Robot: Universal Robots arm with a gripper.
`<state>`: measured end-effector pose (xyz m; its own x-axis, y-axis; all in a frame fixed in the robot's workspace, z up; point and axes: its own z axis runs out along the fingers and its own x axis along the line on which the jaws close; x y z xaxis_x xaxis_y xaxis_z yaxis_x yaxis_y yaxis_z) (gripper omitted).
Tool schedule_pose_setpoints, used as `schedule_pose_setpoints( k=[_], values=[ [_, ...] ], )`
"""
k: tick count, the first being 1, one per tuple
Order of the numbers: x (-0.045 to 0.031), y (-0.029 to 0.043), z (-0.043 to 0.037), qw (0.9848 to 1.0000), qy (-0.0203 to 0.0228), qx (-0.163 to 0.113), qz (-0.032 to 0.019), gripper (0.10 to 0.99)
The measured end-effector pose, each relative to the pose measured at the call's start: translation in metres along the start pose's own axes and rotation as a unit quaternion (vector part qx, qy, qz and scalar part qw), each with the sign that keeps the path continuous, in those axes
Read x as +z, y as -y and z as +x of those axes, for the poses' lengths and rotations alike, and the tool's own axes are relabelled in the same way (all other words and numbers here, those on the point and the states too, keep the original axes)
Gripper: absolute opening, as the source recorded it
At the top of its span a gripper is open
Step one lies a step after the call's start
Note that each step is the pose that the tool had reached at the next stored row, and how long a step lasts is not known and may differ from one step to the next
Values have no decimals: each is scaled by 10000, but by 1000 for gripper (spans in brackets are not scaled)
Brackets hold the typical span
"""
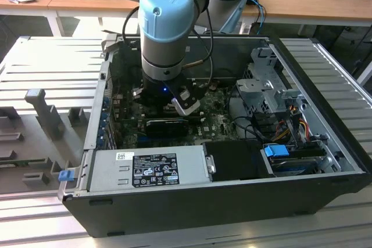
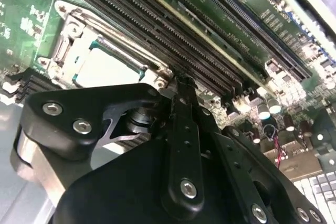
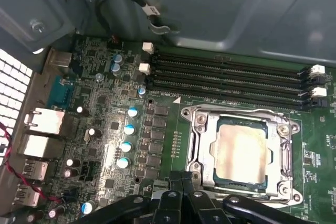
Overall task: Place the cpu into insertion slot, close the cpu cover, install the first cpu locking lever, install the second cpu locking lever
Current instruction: 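Install the second cpu locking lever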
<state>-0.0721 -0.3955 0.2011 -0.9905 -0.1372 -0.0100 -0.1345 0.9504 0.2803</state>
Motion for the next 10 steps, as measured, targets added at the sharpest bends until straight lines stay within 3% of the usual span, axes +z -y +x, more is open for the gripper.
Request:
schedule_pose_setpoints(
  k=[7,10],
  values=[
    [-121,-35,-2,10000,-1,-1,0,106],
    [-131,-38,-2,10000,0,-1,-1,106]
  ],
)
